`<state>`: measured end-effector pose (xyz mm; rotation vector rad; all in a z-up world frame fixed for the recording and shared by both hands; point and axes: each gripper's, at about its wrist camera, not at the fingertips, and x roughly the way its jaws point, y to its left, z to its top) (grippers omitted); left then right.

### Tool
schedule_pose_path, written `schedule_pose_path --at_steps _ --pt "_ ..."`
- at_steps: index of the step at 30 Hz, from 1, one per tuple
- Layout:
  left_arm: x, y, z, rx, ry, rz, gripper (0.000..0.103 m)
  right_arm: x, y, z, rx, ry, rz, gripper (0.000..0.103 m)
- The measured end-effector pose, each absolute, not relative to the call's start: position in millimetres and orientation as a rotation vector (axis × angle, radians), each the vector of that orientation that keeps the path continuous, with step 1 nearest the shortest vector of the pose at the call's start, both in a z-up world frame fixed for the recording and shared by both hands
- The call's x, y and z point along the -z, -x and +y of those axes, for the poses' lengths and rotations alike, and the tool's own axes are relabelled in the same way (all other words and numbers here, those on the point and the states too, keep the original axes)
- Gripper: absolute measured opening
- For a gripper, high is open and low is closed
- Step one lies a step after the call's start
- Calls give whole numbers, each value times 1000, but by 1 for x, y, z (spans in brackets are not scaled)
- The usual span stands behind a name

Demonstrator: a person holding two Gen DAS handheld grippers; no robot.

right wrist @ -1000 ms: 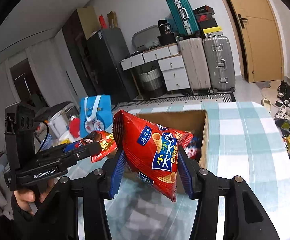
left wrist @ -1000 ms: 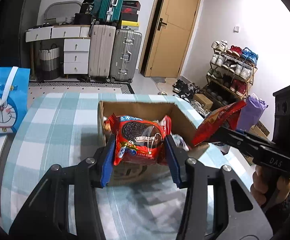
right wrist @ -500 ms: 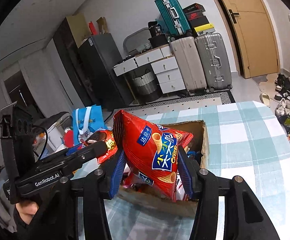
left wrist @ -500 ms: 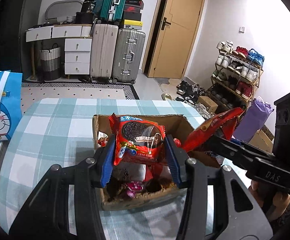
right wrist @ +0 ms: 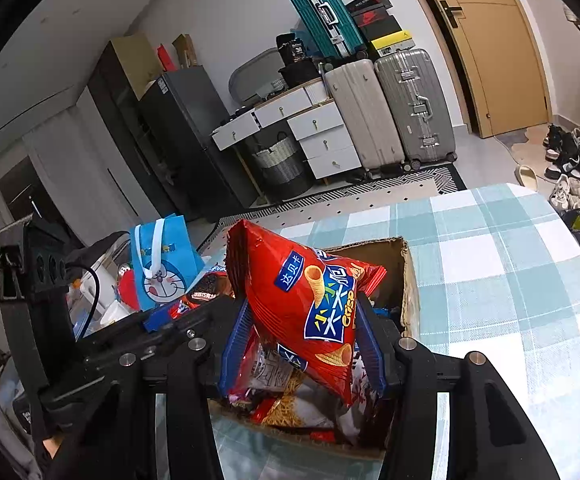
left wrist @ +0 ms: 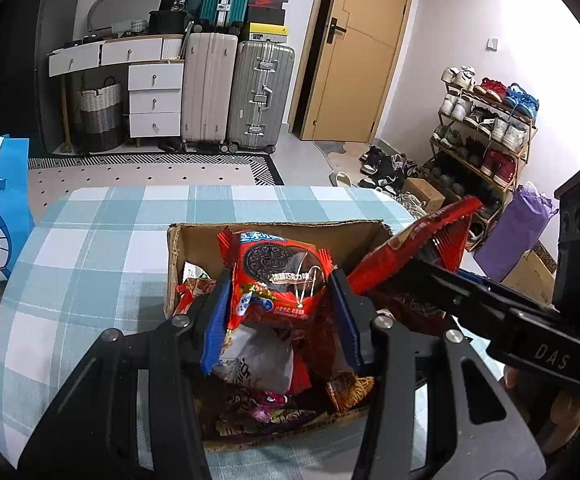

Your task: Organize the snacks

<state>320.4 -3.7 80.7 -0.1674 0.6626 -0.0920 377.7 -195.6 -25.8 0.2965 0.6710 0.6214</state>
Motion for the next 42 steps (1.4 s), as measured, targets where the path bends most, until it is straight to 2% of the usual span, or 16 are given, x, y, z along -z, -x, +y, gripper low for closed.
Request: schedule_pose_path --at_steps 15,18,21,23,25,32,36,39,42 --pt "-66 -341 -8 86 127 684 44 41 -395 -196 -581 -295 706 51" --pt "-67 -340 -9 88 118 679 46 40 -393 -198 -594 -289 710 53" --pt "-67 -336 -8 83 104 672 58 39 -388 -202 -613 -280 705 61" --pt "-68 -332 -6 79 96 659 73 37 -381 -205 -632 -259 686 70" --pt "-71 -322 -3 76 87 626 80 34 -374 -207 -630 -228 667 76" --pt "-71 -289 15 72 99 597 85 30 -351 -219 -643 -181 636 102" --pt "-71 -263 22 71 88 571 87 31 -338 -225 -661 -172 618 102" --pt "-72 -242 24 69 80 553 103 32 -327 -228 -659 -145 600 102" --pt "-71 -223 29 65 76 524 103 35 -315 -230 -663 -128 585 102"
